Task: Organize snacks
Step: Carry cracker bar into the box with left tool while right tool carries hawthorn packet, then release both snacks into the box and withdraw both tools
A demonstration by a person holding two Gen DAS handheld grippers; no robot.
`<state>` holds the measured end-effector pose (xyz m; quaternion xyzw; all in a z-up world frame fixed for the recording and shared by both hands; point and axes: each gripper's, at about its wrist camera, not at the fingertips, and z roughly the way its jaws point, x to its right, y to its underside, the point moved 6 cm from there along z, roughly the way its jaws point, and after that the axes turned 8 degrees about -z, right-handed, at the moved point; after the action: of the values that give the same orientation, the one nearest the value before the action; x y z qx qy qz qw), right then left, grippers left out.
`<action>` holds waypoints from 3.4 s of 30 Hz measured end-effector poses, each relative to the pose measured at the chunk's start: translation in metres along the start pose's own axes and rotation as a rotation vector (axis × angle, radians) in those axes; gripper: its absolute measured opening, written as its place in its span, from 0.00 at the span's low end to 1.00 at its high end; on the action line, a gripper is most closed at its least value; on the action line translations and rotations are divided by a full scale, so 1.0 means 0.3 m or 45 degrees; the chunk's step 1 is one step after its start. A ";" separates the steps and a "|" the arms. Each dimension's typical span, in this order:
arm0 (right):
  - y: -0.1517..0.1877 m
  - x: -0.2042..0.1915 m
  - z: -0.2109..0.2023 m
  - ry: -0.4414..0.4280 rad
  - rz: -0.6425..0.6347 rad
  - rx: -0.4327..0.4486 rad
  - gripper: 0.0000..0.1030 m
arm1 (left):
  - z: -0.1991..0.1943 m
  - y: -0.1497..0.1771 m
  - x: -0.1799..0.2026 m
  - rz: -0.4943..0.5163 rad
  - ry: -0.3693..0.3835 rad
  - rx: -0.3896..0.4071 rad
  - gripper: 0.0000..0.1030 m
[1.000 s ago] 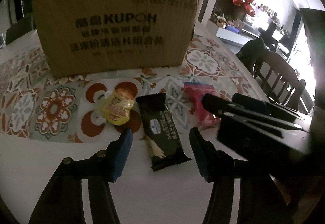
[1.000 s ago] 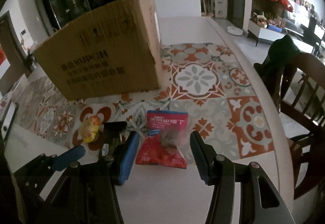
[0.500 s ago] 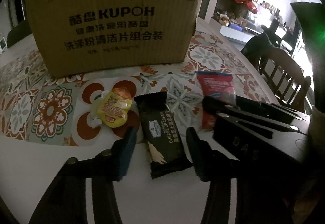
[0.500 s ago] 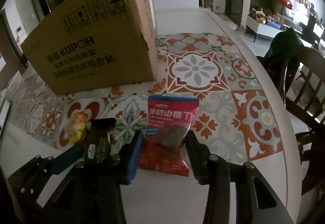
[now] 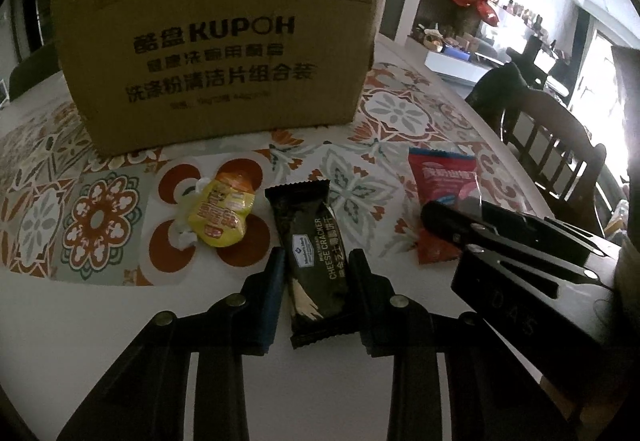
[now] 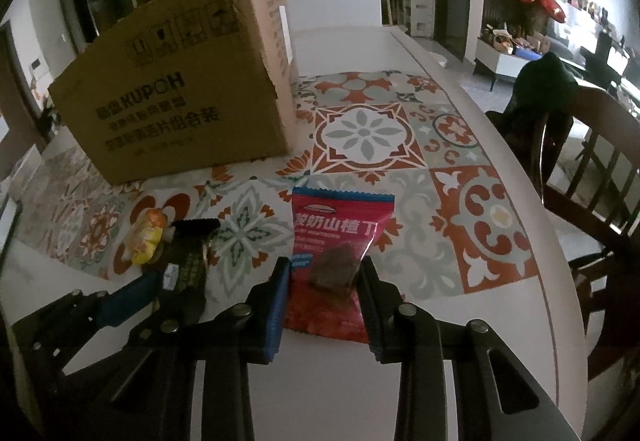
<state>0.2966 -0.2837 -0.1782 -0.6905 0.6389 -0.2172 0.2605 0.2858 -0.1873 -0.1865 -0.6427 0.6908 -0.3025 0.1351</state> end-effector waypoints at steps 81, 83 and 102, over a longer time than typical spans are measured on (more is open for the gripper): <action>-0.556 -0.246 -0.286 -0.063 -0.075 0.404 0.32 | -0.464 -0.593 -0.253 0.127 0.091 0.445 0.30; -0.577 -0.239 -0.267 -0.057 -0.068 0.397 0.32 | -0.446 -0.614 -0.258 0.127 0.091 0.434 0.31; -0.677 -0.236 -0.089 -0.021 -0.104 0.293 0.33 | -0.207 -0.738 -0.293 0.121 0.075 0.259 0.46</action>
<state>0.4296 -0.2056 -0.0259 -0.6832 0.5789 -0.2940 0.3342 0.4405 -0.0850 -0.0249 -0.5829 0.6898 -0.3833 0.1934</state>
